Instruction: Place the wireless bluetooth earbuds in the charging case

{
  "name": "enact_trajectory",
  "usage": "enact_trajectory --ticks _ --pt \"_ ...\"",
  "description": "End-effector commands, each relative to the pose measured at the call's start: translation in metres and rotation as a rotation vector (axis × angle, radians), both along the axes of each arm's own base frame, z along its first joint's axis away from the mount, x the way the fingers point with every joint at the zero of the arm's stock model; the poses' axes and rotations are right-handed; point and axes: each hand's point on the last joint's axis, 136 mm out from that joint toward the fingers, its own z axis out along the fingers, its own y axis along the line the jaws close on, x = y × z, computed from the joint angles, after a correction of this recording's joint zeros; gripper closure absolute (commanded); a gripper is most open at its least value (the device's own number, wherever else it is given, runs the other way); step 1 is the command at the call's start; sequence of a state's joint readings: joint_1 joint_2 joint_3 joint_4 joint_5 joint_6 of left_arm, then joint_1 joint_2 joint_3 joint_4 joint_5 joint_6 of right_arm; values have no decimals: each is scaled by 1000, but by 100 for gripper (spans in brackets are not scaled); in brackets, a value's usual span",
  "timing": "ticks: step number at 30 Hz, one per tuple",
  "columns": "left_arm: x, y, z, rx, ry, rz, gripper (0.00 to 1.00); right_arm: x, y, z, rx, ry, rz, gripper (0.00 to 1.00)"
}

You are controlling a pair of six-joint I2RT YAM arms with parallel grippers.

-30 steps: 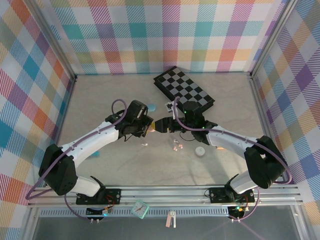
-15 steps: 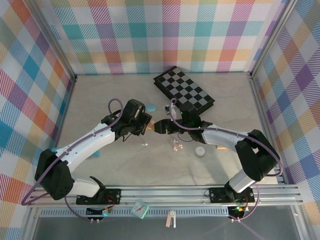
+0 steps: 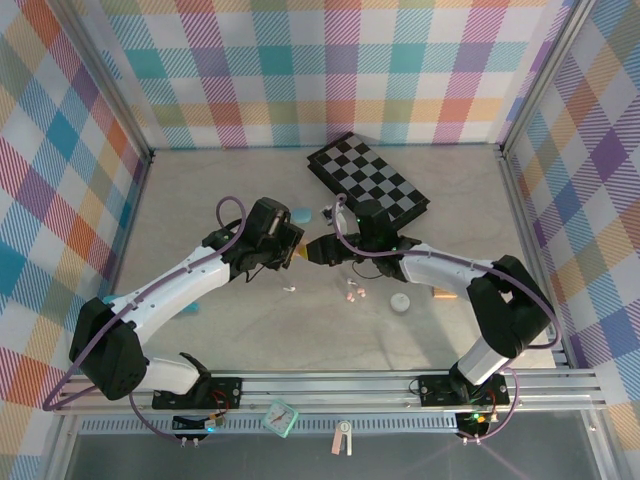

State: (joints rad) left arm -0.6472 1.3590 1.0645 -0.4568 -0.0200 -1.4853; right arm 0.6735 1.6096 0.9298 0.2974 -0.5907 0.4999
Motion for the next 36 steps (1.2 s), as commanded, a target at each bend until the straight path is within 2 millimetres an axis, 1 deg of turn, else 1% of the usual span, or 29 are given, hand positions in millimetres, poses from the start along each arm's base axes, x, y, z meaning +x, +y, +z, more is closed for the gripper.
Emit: enact_trajectory --ticks 1,2,4,6,7,9,11,12,15,20,21,22,25,30,32,36 --pt "-4 -7 8 -36 -7 -22 53 9 -4 0 -65 -118 10 78" --pt "-4 -6 8 -33 -7 -21 49 9 -5 2 -75 -141 12 79" --pt "-4 -4 8 -27 -7 -15 27 9 -9 3 -102 -196 20 79" --pt "-4 -1 11 -15 -19 -7 11 9 -14 4 -135 -261 23 79" --pt "-5 2 12 -7 -18 3 7 9 -18 3 -160 -301 21 79" --pt "-6 7 12 2 -12 22 2 7 -24 1 -215 -406 29 79" --pt "-9 11 10 2 9 38 2 2 -30 -1 -268 -542 47 82" --pt "-9 12 9 -1 20 45 2 0 -32 0 -303 -634 64 81" --pt "-8 12 7 -25 45 43 2 -5 -40 -4 -411 -807 95 78" --pt "-6 8 14 -47 53 14 2 -7 -52 -1 -554 -1018 103 82" --pt "-6 6 13 -47 57 4 2 -6 -53 1 -574 -1051 97 85" --pt "-6 4 11 -53 68 -2 2 -4 -54 2 -595 -1079 87 86" --pt "-7 -8 5 -99 95 -26 2 0 -52 4 -626 -1129 72 86" --pt "-10 -26 1 -143 116 -67 4 -2 -45 3 -631 -1152 96 84" --pt "-10 -30 0 -153 118 -74 7 -3 -43 3 -625 -1151 100 84" --pt "-9 -35 -3 -162 119 -82 19 -6 -39 4 -610 -1146 109 84"
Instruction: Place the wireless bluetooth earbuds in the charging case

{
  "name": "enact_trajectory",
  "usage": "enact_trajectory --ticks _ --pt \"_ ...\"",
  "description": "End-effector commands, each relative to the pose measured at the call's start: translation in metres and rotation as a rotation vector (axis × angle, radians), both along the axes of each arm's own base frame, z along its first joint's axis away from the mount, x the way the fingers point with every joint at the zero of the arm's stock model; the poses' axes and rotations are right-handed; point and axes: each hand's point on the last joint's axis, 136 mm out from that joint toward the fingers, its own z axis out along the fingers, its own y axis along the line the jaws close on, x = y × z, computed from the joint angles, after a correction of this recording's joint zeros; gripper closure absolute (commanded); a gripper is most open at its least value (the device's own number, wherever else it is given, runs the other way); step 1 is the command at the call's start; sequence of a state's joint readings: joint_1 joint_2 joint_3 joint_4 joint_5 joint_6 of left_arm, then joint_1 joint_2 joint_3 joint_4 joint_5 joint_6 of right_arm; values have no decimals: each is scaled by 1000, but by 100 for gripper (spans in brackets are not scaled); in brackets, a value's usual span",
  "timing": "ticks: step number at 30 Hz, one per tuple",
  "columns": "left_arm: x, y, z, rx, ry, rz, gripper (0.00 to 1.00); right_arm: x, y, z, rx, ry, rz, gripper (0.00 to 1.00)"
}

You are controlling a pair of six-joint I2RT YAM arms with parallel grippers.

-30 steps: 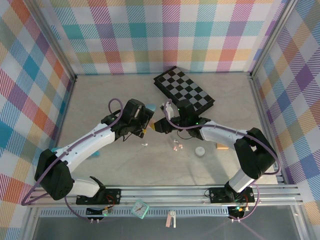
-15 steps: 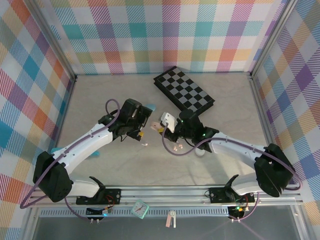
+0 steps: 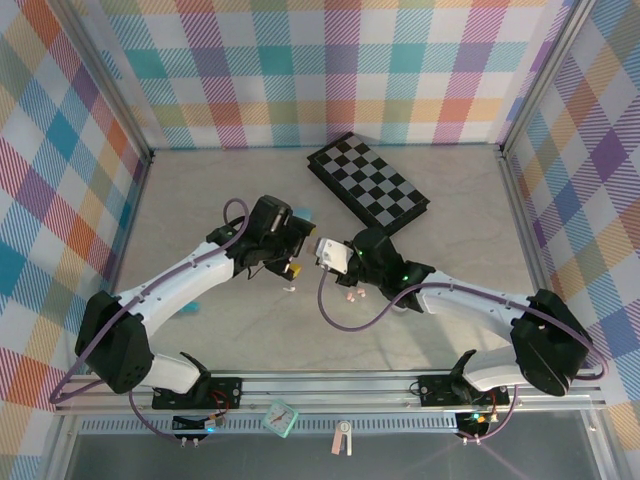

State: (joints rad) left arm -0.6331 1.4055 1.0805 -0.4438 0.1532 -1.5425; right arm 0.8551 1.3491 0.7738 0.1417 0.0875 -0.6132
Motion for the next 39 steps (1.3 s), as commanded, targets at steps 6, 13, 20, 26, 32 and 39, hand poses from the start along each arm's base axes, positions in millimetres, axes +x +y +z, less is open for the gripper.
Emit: enact_trajectory --ticks 6,13,20,26,32,39 --pt "1 -18 -1 -48 9 -36 33 -3 12 16 46 -26 34 86" --pt "1 -26 -3 -63 9 -49 50 -5 12 10 36 1 36 86" --pt "2 -31 -7 -77 9 -58 63 -8 13 9 42 18 41 84" --pt "9 -28 0 -36 -73 -110 88 -21 12 17 89 81 66 70" --pt "24 -22 5 33 -190 -243 97 -40 8 44 260 204 101 35" --pt "43 -26 -36 274 -247 -599 100 -29 -22 53 435 338 -15 19"
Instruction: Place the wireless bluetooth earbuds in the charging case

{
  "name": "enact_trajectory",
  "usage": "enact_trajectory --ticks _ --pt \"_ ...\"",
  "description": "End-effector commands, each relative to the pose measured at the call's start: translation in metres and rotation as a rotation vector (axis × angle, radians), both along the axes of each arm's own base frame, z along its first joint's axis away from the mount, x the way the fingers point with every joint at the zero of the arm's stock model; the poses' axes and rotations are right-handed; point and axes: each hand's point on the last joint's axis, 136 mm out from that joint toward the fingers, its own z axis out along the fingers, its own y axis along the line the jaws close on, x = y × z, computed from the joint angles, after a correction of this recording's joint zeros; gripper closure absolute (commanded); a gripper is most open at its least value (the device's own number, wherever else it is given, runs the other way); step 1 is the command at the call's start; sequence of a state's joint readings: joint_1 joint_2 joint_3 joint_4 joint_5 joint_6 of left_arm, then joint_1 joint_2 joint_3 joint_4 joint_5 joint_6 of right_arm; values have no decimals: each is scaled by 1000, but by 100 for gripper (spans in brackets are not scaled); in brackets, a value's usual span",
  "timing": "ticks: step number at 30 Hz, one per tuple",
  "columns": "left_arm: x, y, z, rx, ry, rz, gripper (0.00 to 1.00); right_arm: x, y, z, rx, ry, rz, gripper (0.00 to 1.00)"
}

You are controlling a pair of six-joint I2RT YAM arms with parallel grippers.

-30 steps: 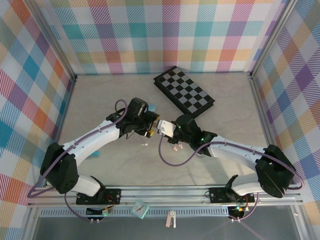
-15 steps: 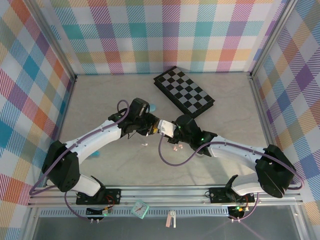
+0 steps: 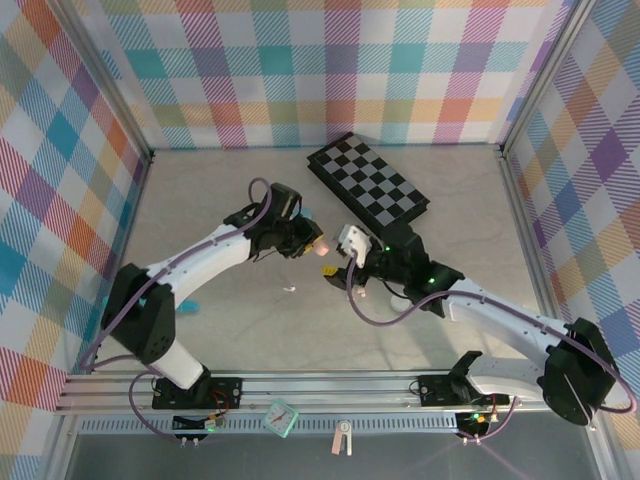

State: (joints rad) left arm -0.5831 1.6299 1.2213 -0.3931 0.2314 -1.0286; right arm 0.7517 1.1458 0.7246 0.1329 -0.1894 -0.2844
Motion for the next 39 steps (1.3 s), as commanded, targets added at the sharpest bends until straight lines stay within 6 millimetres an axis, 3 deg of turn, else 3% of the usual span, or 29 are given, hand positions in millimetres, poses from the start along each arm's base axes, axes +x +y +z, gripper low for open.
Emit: enact_trajectory --ticks 1,4,9,14,18,22,30,39 --pt "-2 -9 -22 108 -39 -252 100 -4 -8 -4 88 124 -27 18" --pt "-1 -26 -40 77 -23 -352 100 0 -19 -7 105 147 -71 17" --pt "-3 -40 -76 84 59 -458 100 4 -32 -10 133 179 -136 17" --pt "-6 -34 -111 153 143 -484 96 4 -39 -14 138 190 -162 17" --pt "-8 -29 -123 185 174 -475 87 4 -41 -15 137 190 -170 17" --pt "-10 -20 -125 224 188 -468 63 6 -42 -16 138 193 -176 17" --pt "-16 -4 -121 263 197 -448 38 13 -42 -22 148 237 -200 18" --pt "0 16 -83 357 74 -389 10 20 -48 -23 197 296 -247 18"
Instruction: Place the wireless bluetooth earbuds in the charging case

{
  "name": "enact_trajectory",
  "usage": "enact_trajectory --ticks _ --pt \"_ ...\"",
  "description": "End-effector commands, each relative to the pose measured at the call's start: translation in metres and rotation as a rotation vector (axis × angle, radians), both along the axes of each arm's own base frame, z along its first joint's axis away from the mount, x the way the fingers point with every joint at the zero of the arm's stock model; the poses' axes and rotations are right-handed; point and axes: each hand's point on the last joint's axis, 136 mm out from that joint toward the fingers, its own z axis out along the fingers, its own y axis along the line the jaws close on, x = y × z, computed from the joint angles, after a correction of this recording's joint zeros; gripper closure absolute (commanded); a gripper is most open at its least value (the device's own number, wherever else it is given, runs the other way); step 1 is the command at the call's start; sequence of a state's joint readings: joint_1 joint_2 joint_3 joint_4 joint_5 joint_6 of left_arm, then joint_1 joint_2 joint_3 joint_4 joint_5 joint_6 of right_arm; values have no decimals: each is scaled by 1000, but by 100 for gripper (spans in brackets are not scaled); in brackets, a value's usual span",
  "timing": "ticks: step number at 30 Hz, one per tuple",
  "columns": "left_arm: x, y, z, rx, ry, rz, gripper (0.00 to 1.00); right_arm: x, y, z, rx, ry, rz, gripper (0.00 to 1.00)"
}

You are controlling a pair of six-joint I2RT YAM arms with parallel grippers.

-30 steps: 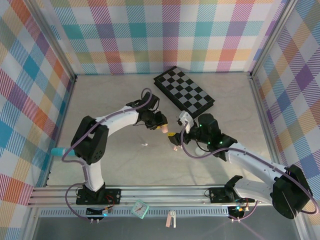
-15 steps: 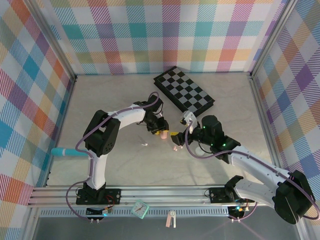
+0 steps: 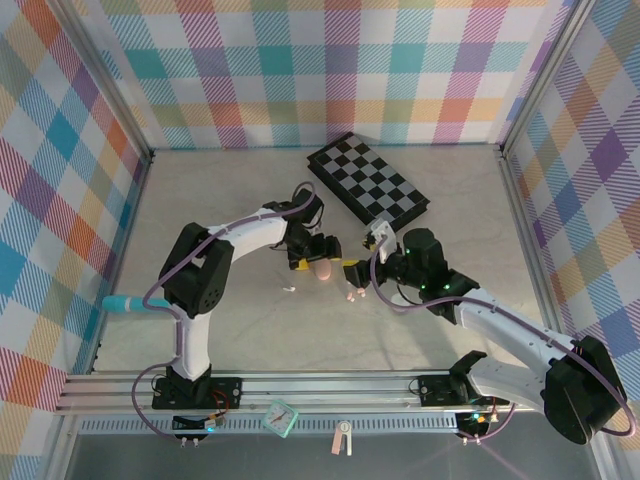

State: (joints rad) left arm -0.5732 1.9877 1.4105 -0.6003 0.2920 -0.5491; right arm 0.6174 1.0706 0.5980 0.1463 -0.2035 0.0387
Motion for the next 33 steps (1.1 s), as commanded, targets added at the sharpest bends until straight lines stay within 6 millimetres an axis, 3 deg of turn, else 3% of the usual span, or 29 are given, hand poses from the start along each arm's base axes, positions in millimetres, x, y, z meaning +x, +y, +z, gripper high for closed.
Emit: enact_trajectory --ticks 1,4,10,17,22,33 --pt "4 25 25 95 -86 38 8 5 -2 7 60 8 -25 18" --pt "2 27 38 142 -155 72 5 10 -8 9 86 12 -56 18" --pt "-11 10 48 239 -260 90 8 13 -16 9 112 21 -84 18" --pt "-21 3 29 422 -269 48 15 12 -22 10 116 14 -99 18" --pt "-26 -11 11 430 -238 8 23 12 -24 9 114 15 -104 18" --pt "-26 -13 -11 459 -202 3 41 12 -25 7 111 22 -108 18"
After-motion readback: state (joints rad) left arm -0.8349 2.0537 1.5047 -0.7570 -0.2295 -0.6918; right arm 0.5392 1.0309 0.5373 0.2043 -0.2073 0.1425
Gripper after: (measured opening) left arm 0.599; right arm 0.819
